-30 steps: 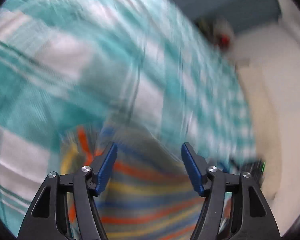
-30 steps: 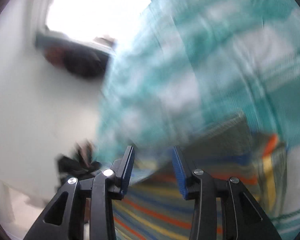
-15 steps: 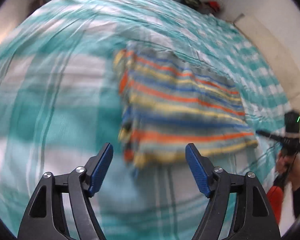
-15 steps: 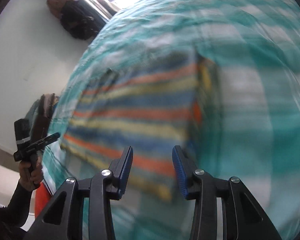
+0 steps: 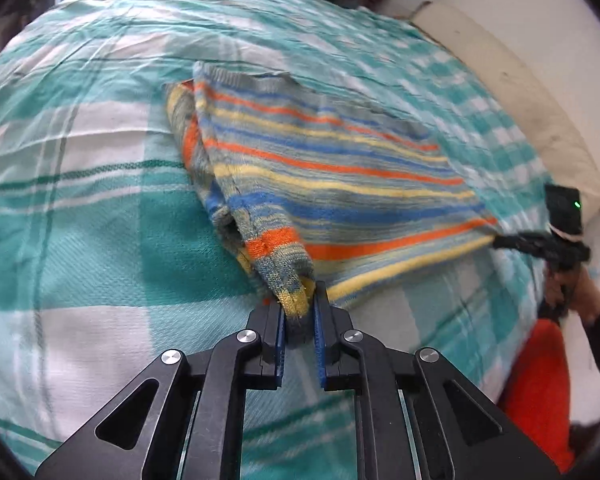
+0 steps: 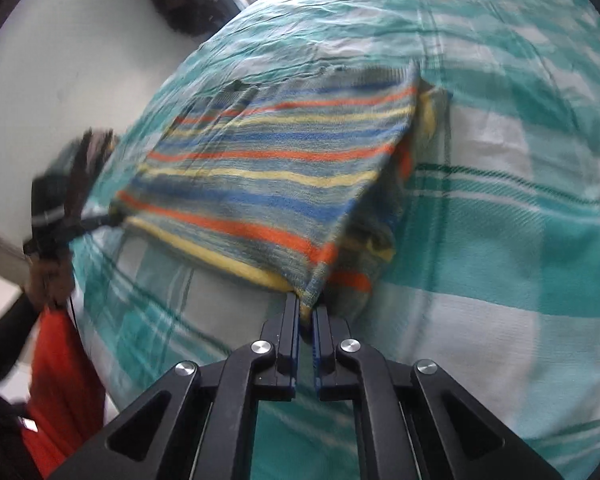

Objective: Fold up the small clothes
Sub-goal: 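Lift the hem with both grippers and fold it over toward the collar, then open both grippers and release the folded sweater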

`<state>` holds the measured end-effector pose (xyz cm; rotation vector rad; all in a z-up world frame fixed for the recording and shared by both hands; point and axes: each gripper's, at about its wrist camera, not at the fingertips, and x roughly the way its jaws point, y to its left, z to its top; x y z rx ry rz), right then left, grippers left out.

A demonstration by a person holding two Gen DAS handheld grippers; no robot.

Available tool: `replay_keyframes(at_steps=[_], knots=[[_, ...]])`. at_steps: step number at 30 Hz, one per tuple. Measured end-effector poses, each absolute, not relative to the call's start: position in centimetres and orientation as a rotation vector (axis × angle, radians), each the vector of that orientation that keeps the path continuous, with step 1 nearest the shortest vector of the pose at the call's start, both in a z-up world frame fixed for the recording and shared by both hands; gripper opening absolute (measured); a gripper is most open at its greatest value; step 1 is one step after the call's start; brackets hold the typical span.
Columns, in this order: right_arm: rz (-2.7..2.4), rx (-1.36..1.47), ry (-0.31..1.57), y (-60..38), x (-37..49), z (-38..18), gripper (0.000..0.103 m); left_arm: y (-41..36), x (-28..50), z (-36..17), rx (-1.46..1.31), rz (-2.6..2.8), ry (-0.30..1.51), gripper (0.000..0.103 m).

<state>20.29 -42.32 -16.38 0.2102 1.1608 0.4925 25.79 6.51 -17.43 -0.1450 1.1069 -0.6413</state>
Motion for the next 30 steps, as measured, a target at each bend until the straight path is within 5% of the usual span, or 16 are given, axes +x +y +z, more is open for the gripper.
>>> replay_keyframes(at_steps=[7, 11, 12, 13, 16, 22, 30], knots=[[0.439, 0.246, 1.267, -41.8, 21.6, -20.9, 0.005, 4.0, 27.4, -19.6, -0.021, -0.614, 1.275, 0.017], [0.425, 0.326, 1.252, -43.4, 20.3, -20.2, 0.016, 4.8, 25.6, -18.3, 0.067, -0.525, 1.250, 0.063], [0.395, 0.305, 1.257, -43.9, 19.8, -19.9, 0.022, 5.2, 25.0, -17.8, 0.095, -0.499, 1.232, 0.066], [0.367, 0.280, 1.253, -44.2, 19.3, -19.5, 0.032, 5.8, 24.3, -17.3, 0.111, -0.469, 1.214, 0.066], [0.293, 0.220, 1.177, -45.0, 18.2, -17.0, 0.033, 7.1, 23.1, -15.1, 0.077, -0.389, 1.137, 0.068], [0.356, 0.179, 0.986, -39.9, 20.8, -12.7, 0.033, 2.1, 23.5, -11.8, 0.070, -0.337, 0.907, 0.088], [0.289, 0.219, 1.077, -37.3, 23.2, -21.1, 0.033, -0.9, 24.6, -21.2, 0.141, -0.162, 1.079, 0.090]])
